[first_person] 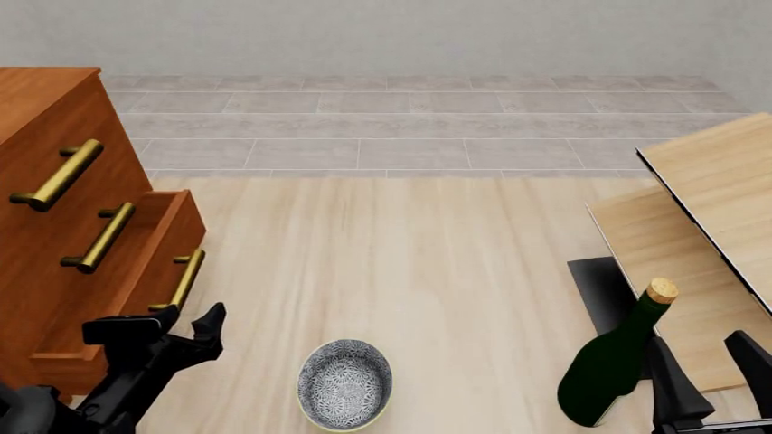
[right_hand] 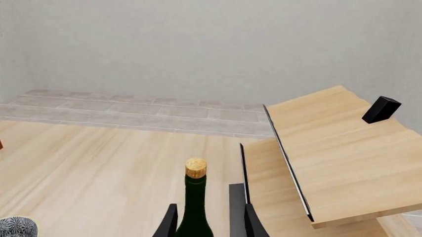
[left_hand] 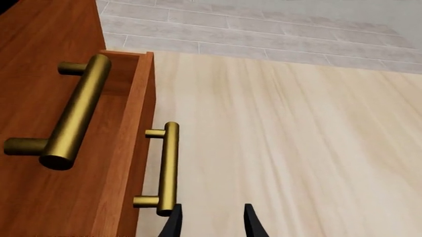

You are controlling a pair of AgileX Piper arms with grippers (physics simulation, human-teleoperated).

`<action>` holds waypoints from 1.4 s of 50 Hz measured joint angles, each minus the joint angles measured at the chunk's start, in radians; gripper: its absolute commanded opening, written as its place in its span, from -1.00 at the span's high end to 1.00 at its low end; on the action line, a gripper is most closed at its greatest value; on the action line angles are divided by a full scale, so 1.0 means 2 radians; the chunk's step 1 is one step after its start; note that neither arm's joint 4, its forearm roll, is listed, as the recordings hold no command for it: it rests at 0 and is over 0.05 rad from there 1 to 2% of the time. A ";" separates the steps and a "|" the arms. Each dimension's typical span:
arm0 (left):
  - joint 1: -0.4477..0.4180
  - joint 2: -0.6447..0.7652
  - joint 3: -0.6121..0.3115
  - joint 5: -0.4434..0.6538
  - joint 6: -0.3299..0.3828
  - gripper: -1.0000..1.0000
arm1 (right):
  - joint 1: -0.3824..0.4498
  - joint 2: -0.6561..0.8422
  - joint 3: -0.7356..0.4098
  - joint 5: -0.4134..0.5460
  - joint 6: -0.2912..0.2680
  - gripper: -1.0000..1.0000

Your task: Close the bottom drawer of the cabinet.

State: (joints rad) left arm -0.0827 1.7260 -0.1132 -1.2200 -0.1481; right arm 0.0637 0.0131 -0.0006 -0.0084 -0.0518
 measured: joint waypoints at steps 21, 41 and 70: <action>0.032 0.003 -0.001 0.000 0.016 -1.00 | 0.000 0.000 0.000 0.000 0.001 -1.00; 0.067 0.008 -0.005 0.000 0.034 -1.00 | 0.001 0.001 0.000 0.000 0.001 -1.00; 0.110 0.020 -0.014 0.000 0.054 -1.00 | 0.001 -0.001 0.000 0.001 -0.002 -1.00</action>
State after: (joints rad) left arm 0.1371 1.7660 -0.1420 -1.2200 -0.0401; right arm 0.0656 0.0103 -0.0008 -0.0066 -0.0551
